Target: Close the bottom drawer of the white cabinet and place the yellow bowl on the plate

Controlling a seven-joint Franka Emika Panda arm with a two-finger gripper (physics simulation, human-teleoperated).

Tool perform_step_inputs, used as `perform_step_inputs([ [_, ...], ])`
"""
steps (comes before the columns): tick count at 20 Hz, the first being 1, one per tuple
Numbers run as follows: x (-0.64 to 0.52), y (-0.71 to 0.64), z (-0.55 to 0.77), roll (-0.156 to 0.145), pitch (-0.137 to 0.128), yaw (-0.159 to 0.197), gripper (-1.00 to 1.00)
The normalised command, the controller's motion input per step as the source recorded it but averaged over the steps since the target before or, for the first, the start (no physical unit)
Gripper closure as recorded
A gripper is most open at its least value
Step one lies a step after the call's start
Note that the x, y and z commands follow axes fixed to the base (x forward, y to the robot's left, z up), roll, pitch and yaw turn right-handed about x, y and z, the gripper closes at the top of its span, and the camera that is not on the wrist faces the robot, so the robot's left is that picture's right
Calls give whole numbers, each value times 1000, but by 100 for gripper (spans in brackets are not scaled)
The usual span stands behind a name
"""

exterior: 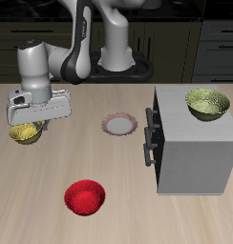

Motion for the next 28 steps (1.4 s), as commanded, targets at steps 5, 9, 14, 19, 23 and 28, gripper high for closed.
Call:
perform_step_inputs([
  [5,-357,125,112,-30,7,-24,100],
  [9,-248,-55,99,-35,-21,6,100],
  [14,-434,64,106,-42,-24,-29,100],
  [19,-309,230,-71,19,7,-7,100],
  [23,-216,73,-51,-31,-24,-1,100],
  [28,-142,207,-101,2,-4,-42,100],
])
